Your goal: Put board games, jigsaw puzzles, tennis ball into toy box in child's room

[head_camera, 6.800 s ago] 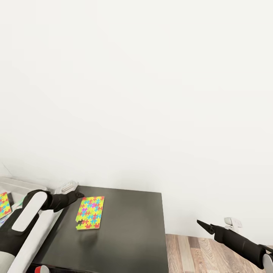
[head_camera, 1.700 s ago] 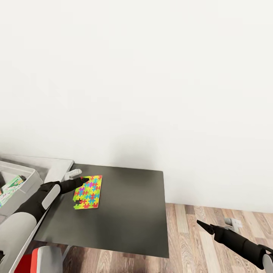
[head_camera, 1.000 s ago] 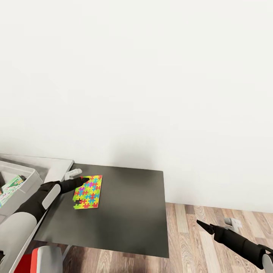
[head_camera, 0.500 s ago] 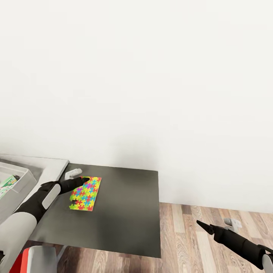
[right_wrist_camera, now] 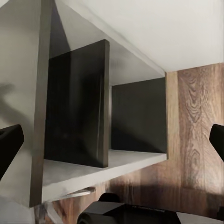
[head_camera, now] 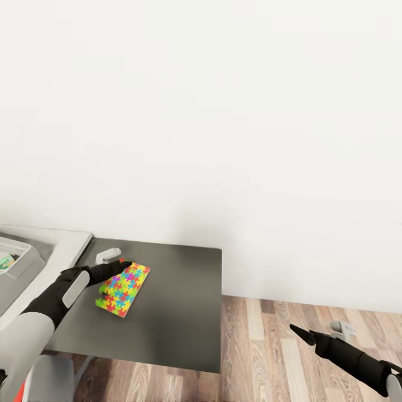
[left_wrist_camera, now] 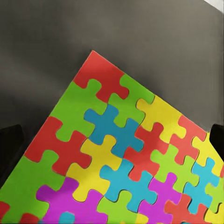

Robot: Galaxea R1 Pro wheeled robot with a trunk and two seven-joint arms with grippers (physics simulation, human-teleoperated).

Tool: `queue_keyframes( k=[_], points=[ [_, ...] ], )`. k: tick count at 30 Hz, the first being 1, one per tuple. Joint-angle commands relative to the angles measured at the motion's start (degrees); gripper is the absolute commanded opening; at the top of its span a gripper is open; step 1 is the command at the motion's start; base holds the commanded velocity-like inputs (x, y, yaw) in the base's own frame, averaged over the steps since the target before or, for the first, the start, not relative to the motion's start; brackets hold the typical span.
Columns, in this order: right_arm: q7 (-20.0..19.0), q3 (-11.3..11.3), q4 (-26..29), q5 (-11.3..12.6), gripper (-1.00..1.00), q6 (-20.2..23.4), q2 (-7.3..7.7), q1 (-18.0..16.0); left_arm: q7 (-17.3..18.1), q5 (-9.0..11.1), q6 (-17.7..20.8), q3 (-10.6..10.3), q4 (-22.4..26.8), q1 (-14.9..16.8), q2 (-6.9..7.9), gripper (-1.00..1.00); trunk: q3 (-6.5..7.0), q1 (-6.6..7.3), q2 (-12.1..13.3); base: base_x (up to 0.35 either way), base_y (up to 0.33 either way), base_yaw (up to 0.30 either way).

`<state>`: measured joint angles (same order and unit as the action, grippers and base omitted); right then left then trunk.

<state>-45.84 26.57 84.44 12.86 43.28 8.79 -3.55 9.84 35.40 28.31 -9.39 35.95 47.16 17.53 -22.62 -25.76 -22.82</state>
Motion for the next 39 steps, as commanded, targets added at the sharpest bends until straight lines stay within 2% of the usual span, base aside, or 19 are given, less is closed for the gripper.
queue_keyframes(
  k=[1, 10, 24, 39],
  points=[
    [-0.13, 0.08, 0.02, 0.15, 1.00, 0.32, 0.00, -0.05, 0.01, 0.19, 0.16, -0.20, 0.04, 0.04, 0.06, 1.00, -0.09, -0.03, -0.10, -0.039, -0.043, 0.000],
    [-0.13, 0.07, 0.02, 0.15, 1.00, 0.32, 0.00, -0.03, -0.06, 0.16, 0.31, -0.19, 0.06, 0.04, -0.02, 1.00, -0.09, -0.03, -0.10, -0.164, -0.031, 0.000],
    [-0.13, 0.06, -0.02, 0.15, 1.00, 0.32, 0.00, -0.04, -0.16, 0.18, 0.49, -0.13, 0.04, 0.04, -0.03, 1.00, -0.09, -0.03, -0.10, -0.013, -0.190, 0.000],
    [-0.08, 0.24, 0.00, 0.19, 1.00, 0.58, 0.00, -0.05, -0.13, 0.19, 0.70, -0.10, 0.05, 0.04, -0.04, 1.00, -0.09, -0.03, -0.10, -0.123, -0.065, 0.000]
  ],
)
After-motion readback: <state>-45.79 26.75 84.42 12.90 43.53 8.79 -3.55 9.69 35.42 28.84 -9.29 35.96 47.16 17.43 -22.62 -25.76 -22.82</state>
